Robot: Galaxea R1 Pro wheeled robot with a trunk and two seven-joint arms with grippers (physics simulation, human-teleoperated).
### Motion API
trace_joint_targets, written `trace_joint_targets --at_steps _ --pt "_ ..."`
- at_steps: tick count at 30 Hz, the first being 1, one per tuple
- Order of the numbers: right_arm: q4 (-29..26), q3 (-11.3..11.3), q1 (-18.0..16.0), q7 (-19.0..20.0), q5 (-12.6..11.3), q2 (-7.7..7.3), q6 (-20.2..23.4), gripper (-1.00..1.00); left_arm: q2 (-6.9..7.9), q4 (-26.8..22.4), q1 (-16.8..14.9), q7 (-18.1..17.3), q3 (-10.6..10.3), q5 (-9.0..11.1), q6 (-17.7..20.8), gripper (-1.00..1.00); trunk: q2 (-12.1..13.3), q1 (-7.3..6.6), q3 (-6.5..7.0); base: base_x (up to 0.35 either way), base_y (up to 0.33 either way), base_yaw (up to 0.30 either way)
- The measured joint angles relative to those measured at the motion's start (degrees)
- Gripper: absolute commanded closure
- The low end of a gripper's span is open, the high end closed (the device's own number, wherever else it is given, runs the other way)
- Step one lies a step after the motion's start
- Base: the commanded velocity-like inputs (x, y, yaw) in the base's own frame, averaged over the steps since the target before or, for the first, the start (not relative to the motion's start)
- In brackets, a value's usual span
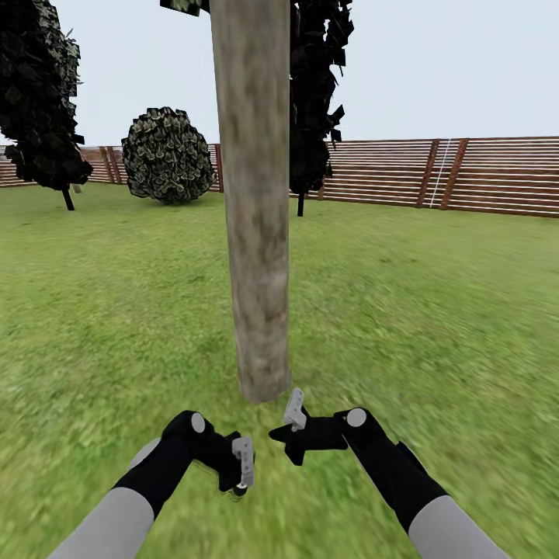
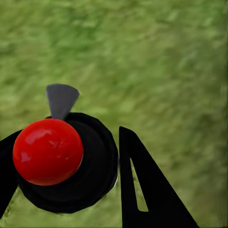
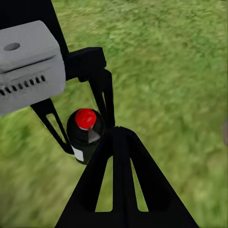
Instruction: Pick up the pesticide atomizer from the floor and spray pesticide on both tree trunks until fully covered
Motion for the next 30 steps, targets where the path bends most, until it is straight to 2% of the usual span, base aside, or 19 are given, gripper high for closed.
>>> trace_joint_targets --at_steps 6,14,25,30 --pt "0.01 0.0 0.0 0.0 0.0 0.07 0.0 1.0 -0.96 -0.14 -1.3 -1.56 0.04 0.02 0.09 1.0 0.0 0.0 0.0 0.0 0.0 0.0" --pt "0.01 0.0 0.0 0.0 0.0 0.02 -0.03 1.0 -0.99 -0.27 -1.6 -4.54 0.3 0.66 0.04 1.0 0.0 0.0 0.0 0.0 0.0 0.0" --pt "0.01 0.0 0.0 0.0 0.0 0.02 -0.08 1.0 -1.04 -0.41 -2.33 -4.82 0.44 1.03 0.04 1.0 0.0 0.0 0.0 0.0 0.0 0.0" --pt "0.01 0.0 0.0 0.0 0.0 0.02 -0.09 1.0 -1.04 -0.4 -2.79 -4.82 0.51 2.68 0.04 1.0 0.0 0.0 0.0 0.0 0.0 0.0"
